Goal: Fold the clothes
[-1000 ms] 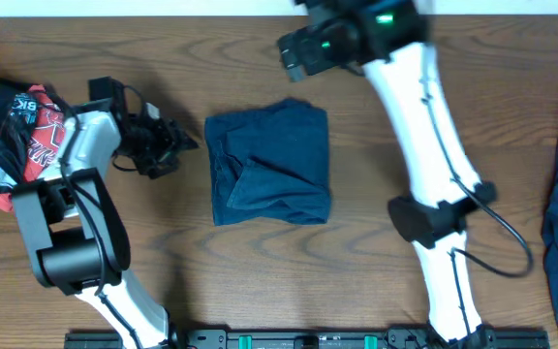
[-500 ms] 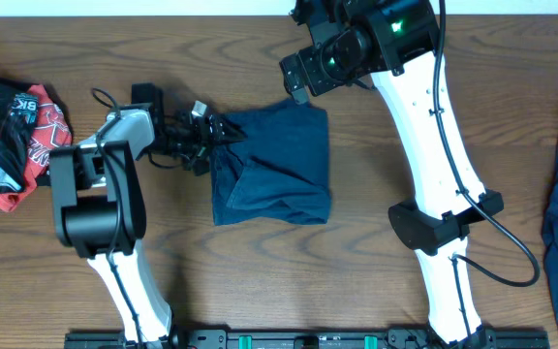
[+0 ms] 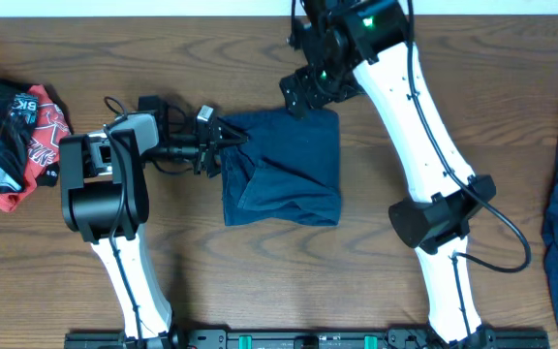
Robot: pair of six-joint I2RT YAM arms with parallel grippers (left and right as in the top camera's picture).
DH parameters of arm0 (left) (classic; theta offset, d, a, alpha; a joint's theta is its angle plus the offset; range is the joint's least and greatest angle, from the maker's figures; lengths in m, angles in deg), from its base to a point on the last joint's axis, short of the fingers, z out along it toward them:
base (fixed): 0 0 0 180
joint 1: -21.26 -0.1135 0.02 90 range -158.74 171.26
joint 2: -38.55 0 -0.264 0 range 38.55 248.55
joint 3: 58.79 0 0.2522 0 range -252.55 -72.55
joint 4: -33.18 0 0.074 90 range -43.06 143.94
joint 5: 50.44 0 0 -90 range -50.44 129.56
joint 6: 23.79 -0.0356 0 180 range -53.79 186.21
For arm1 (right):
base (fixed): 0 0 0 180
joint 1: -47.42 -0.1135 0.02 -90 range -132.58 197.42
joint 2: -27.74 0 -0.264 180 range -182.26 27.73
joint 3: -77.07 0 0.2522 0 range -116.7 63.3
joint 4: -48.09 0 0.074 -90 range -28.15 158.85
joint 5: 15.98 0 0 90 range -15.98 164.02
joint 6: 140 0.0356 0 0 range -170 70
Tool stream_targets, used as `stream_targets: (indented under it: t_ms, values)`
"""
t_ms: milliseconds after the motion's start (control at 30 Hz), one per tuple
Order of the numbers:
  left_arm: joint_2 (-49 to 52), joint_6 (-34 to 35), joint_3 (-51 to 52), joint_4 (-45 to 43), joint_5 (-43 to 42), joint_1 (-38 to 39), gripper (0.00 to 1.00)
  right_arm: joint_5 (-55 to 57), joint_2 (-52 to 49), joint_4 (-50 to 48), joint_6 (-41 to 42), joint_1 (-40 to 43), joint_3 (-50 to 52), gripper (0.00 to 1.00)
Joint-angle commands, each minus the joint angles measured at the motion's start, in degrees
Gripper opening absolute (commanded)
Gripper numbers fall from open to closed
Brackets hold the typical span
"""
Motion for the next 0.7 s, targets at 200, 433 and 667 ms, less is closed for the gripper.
stream_targets:
  t_ms: [200, 433, 667]
  values:
    - [6.29, -2.25, 2.38, 0.68, 19.43, 1.27, 0.73, 0.24, -0.46, -0.39, 3.72, 3.85, 10.82, 0.88]
    - [6.27, -2.21, 2.36, 1.49, 29.55, 1.27, 0.69, 0.22, -0.46, -3.65, 3.65, 2.01, 23.85, 0.51]
    - [5.68, -2.01, 2.25, 2.32, 37.86, 1.27, 0.66, -0.04, -0.46, -7.89, 3.67, -0.09, 31.89, 0.50]
